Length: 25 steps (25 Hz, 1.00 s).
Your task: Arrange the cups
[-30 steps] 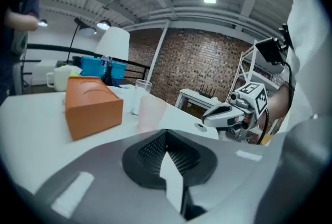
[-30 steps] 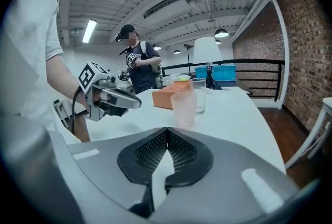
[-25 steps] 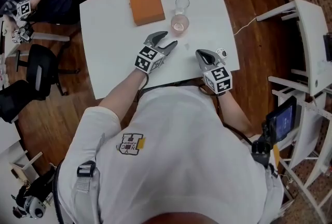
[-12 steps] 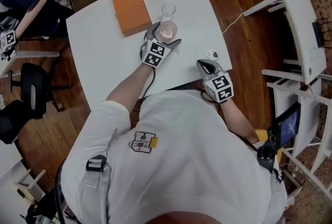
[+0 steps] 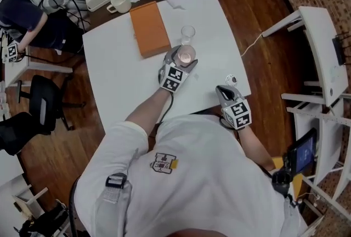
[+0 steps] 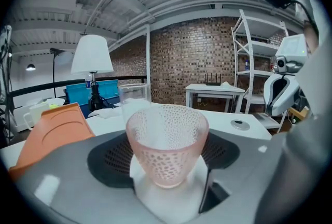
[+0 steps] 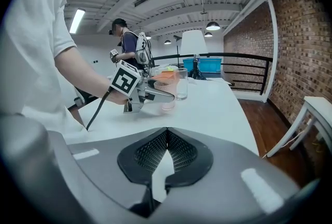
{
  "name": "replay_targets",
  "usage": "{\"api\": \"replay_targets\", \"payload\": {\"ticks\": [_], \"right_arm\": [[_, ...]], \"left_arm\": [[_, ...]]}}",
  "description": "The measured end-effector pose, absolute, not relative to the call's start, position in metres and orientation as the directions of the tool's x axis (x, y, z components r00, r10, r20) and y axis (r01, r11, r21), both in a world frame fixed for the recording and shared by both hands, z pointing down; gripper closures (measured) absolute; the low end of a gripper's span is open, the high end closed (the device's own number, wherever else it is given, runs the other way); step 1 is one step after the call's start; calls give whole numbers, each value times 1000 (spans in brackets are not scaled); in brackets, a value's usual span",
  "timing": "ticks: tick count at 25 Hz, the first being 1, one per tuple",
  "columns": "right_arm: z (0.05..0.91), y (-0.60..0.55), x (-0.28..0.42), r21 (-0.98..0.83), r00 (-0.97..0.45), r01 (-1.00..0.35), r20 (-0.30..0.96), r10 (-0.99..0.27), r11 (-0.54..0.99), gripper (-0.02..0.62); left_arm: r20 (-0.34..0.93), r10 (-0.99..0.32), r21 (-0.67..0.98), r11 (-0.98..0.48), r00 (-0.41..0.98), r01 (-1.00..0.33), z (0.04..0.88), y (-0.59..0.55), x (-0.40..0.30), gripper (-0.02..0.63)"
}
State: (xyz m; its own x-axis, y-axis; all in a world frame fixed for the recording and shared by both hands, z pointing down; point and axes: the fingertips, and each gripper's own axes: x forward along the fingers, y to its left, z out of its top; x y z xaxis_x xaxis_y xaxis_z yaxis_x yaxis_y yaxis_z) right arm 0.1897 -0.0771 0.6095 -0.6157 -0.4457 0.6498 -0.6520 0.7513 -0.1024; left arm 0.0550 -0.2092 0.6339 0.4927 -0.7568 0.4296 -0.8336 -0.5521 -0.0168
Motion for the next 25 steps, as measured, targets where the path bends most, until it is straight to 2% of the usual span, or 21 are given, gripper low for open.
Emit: {"api": "replay_targets", "payload": {"ticks": [8, 19, 25], "right_arm": [[608, -87, 141, -123, -669, -607, 612, -422, 785, 595], [611, -60, 58, -154, -748, -509, 567, -346, 847, 595], [603, -52, 42, -158, -745, -519, 565, -354, 840, 595]], "left_arm": [[390, -776, -18, -544, 495, -839, 590, -191, 12, 225], [325, -874, -84, -408, 362, -909, 512, -168, -114, 225], [320, -865, -120, -441, 386, -889, 488, -189, -132, 225]]}}
